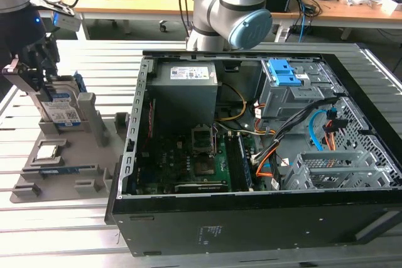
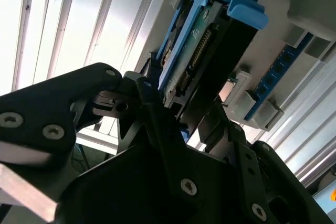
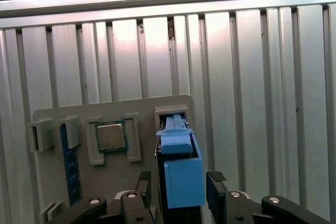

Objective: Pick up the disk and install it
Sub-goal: 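Pick up the disk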

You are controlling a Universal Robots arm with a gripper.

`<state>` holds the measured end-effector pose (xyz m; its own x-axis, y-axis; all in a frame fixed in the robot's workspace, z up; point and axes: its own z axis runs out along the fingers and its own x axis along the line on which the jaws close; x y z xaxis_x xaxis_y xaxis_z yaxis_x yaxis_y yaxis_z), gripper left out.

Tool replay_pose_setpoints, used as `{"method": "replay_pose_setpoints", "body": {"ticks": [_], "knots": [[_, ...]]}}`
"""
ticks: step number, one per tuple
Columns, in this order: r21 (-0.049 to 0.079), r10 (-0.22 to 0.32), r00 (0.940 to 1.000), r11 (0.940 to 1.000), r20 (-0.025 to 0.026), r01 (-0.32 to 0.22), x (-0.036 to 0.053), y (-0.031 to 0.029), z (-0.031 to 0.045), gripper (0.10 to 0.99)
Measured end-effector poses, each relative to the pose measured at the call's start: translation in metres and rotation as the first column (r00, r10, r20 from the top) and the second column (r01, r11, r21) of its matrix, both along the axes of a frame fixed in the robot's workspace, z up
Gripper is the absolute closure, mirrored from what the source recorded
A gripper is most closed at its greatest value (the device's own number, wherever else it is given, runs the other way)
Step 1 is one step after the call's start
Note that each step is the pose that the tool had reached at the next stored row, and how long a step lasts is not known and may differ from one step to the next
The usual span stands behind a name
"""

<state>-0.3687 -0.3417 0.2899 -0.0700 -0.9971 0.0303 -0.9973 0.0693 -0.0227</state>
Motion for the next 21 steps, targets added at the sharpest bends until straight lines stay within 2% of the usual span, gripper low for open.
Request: {"method": "replay_pose_setpoints", "body": {"ticks": [10,11,13,14,21], "knots": [[0.000,0.000,1.0000,1.0000,0.0000,0.000,0.0000,0.0000,-0.0009,0.545],[0.000,0.000,1.0000,1.0000,0.0001,0.000,0.0000,0.0000,-0.0009,0.561],[0.000,0.000,1.0000,1.0000,0.0000,0.000,0.0000,0.0000,-0.0009,0.690],[0.000,0.000,1.0000,1.0000,0.0000,0.000,0.0000,0.0000,-0.0009,0.722],[0.000,0.000,1.0000,1.0000,0.0001,0.000,0.0000,0.0000,-0.0009,0.722]]}}
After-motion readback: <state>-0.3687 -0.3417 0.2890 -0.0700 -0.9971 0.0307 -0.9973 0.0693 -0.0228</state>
